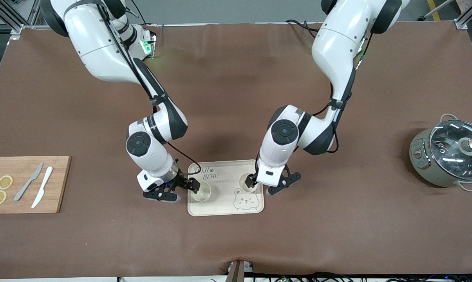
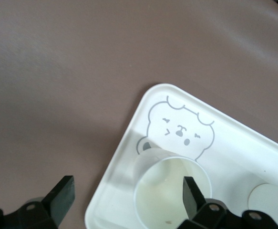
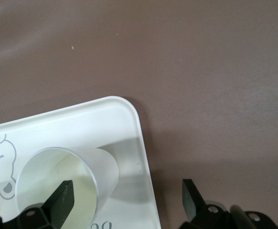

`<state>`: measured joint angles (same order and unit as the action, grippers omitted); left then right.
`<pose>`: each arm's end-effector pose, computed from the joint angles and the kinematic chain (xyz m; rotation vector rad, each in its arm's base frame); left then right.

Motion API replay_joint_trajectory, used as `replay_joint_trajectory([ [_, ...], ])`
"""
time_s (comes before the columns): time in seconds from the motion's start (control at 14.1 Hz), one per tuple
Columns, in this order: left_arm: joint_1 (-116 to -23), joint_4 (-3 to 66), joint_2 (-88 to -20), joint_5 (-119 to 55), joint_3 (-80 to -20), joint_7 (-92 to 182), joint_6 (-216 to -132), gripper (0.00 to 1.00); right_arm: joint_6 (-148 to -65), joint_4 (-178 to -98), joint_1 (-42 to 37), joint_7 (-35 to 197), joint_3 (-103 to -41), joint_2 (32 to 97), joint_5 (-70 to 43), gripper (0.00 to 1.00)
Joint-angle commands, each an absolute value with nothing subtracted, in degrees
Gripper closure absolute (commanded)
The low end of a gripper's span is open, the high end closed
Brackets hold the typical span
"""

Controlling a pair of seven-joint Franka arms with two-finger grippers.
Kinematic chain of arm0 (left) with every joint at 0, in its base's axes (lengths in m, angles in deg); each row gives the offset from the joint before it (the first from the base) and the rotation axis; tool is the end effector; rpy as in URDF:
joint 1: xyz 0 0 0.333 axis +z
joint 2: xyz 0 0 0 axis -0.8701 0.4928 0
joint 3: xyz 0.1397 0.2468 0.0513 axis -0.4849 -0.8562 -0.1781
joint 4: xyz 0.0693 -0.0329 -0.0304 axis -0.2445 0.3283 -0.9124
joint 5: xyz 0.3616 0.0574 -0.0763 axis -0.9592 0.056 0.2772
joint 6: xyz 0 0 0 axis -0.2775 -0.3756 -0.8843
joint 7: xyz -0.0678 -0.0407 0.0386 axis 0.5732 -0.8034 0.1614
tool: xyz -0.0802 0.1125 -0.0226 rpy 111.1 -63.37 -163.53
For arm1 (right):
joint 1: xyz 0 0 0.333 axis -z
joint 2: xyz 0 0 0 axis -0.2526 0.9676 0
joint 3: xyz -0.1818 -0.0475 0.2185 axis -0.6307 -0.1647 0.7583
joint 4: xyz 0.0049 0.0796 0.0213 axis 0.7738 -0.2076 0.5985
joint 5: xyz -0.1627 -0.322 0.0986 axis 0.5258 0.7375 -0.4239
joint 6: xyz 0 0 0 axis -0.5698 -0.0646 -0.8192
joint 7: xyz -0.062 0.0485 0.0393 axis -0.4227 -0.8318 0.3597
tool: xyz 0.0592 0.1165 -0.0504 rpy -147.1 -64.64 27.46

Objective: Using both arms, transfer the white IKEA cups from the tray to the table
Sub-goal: 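Close the right gripper and the left gripper on the cup rims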

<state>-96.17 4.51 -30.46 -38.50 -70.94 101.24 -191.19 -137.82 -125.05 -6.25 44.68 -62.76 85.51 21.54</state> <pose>0.6174 -0.4097 0.2165 2.8686 0.7792 0.2159 0.6527 0.2931 0.1947 -2.9247 0.2380 -0.3201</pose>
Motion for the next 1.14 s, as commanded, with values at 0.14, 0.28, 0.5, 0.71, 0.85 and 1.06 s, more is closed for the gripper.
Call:
replay_joint_trajectory([
  [0.14, -97.5, 2.7, -27.6, -37.6, -71.9, 102.4, -192.8, 0.00, -139.9, -122.2, -7.8, 43.4, -63.2, 89.1, 22.7, 0.00],
  [0.28, -98.0, 2.7, -26.8, -37.7, -71.9, 102.8, -194.7, 0.00, -139.9, -122.1, -7.8, 43.5, -63.2, 89.3, 22.7, 0.00],
  [0.5, -98.0, 2.7, -26.8, -37.6, -71.9, 103.8, -194.8, 0.45, -139.9, -121.9, -7.8, 43.5, -63.2, 89.6, 22.7, 0.00],
  [0.71, -99.1, 2.7, -26.8, -37.9, -73.5, 104.5, -194.8, 0.84, -139.9, -121.9, -7.8, 43.5, -63.1, 89.8, 22.6, 0.27],
  [0.85, -101.8, 2.7, -27.0, -37.8, -77.2, 105.8, -194.8, 1.00, -139.9, -121.9, -7.8, 43.5, -63.1, 89.8, 22.6, 0.52],
  [1.06, -102.6, 2.7, -27.7, -37.8, -78.6, 106.2, -194.6, 1.00, -139.9, -121.9, -7.8, 43.5, -63.1, 89.8, 22.6, 0.71],
])
